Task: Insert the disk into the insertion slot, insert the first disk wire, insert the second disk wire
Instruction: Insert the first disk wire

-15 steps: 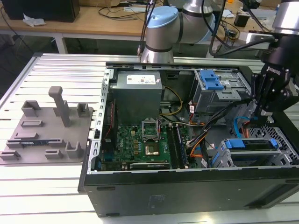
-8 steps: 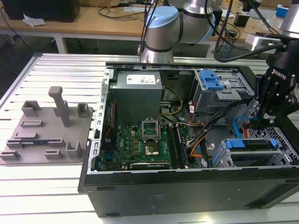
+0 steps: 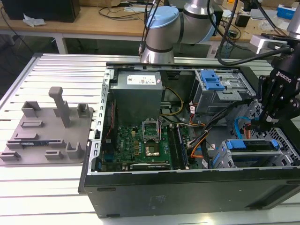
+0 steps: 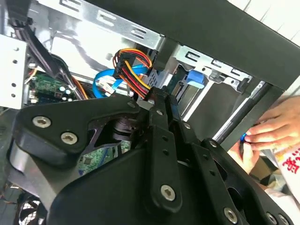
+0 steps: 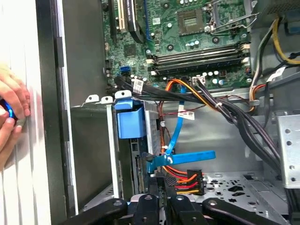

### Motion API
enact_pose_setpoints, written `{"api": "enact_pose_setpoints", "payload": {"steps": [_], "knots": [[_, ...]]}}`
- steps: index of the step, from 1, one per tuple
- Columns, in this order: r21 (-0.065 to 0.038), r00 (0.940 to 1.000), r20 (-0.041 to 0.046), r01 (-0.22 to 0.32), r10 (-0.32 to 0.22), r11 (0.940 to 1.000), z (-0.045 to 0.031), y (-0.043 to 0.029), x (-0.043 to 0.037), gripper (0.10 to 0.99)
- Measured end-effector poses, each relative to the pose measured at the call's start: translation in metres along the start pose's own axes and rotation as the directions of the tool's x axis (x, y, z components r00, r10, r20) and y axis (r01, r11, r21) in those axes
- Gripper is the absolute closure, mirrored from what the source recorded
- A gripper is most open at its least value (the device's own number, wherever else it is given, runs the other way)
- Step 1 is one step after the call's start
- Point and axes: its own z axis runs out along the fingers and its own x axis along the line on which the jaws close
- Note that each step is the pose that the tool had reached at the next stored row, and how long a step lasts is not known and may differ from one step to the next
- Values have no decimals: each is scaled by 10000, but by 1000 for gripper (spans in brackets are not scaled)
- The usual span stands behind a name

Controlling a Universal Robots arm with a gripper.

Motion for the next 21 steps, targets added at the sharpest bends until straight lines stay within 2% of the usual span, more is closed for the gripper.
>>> {"api": "enact_pose_setpoints", "payload": {"steps": [1, 2, 3, 4, 5, 11, 15, 18, 20, 21], "knots": [[-28, 9994, 335, 21, -20, 10000, -22, -2, 18, 922], [-46, 9985, 545, 35, -32, 10000, -32, -4, 30, 922], [-71, 9962, 865, 56, -50, 10000, -47, -6, 49, 922], [-88, 9944, 1059, 69, -59, 9999, -53, -7, 65, 922], [-107, 9929, 1188, 80, -67, 9999, -50, -11, 88, 922], [-111, 9929, 1189, 81, -67, 9999, -50, -11, 92, 922], [-116, 9920, 1258, 86, -71, 9999, -43, -15, 125, 922], [-124, 9905, 1370, 95, -77, 9999, -35, -22, 163, 922], [-133, 9888, 1491, 106, -85, 9999, -27, -27, 197, 922], [-134, 9885, 1507, 108, -87, 9999, -26, -28, 203, 922]]}}
